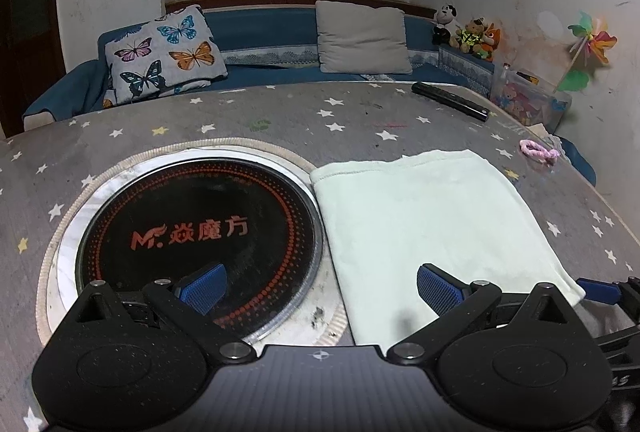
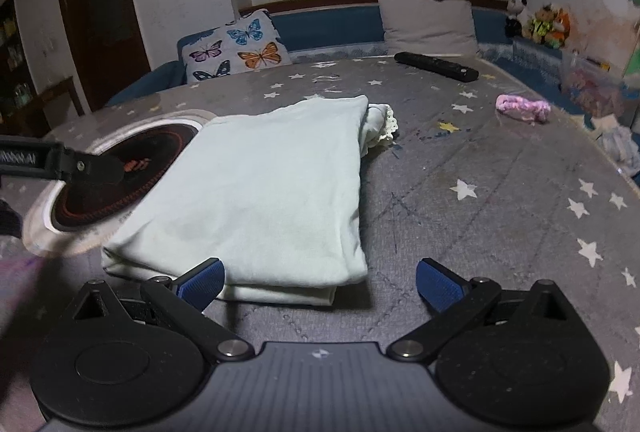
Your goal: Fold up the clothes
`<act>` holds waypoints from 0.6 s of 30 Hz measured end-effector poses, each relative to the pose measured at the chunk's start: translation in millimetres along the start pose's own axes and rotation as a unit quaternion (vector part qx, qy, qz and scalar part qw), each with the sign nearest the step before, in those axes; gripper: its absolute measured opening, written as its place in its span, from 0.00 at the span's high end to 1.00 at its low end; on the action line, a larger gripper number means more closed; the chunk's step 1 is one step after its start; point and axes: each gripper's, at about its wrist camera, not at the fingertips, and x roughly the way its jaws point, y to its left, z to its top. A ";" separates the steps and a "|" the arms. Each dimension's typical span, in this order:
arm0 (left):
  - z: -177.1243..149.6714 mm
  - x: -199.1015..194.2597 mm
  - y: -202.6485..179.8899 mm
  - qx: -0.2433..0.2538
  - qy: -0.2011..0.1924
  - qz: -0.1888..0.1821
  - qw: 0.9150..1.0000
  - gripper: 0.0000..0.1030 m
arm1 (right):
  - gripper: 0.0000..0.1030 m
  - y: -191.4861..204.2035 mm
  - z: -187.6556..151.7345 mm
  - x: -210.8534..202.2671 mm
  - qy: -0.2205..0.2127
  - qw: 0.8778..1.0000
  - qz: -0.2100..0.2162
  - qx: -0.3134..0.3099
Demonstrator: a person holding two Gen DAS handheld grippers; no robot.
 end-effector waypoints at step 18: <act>28.4 52.1 -4.1 0.014 0.026 -0.041 0.999 0.09 | 0.23 -28.9 71.4 50.1 0.015 0.998 0.037 0.046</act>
